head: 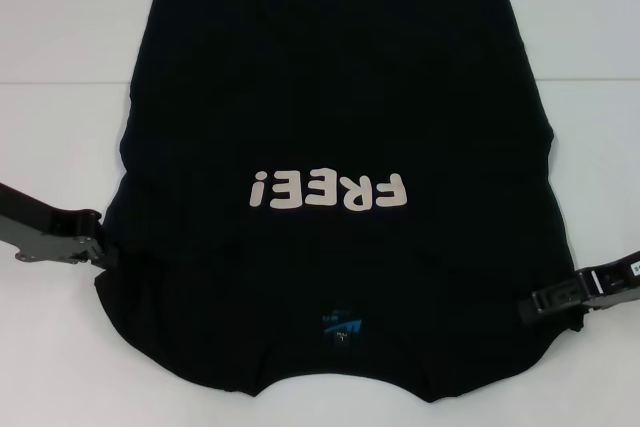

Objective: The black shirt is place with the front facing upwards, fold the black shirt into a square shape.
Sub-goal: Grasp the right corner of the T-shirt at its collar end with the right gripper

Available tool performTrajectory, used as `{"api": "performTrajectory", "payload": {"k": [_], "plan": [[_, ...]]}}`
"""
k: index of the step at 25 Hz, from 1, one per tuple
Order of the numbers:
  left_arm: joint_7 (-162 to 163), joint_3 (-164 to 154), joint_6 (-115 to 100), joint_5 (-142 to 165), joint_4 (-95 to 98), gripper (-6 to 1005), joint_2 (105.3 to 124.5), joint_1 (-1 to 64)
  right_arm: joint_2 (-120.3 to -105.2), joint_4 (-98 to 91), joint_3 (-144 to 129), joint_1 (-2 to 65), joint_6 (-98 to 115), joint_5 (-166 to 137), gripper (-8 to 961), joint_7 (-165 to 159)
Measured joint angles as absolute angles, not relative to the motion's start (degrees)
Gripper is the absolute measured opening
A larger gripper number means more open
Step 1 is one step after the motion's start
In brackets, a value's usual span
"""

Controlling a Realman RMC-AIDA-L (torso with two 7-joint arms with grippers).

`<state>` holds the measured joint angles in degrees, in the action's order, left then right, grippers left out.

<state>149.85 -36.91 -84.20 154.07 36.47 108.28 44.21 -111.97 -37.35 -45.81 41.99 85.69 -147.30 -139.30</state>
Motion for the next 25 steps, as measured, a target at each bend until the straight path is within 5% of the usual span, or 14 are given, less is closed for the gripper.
{"api": "performTrajectory", "payload": {"k": [10,25], "plan": [[149.65,-36.91,-84.27,154.07,36.56,3,108.28,44.23,-112.53,-37.29,-48.32,42.74,84.63,-148.09,878,-139.12],[149.06,-36.74,-84.30,153.98,36.55,3,108.80,44.46,-112.76,-37.67,-49.47,42.99,84.08,-148.19,255,-139.82]]}}
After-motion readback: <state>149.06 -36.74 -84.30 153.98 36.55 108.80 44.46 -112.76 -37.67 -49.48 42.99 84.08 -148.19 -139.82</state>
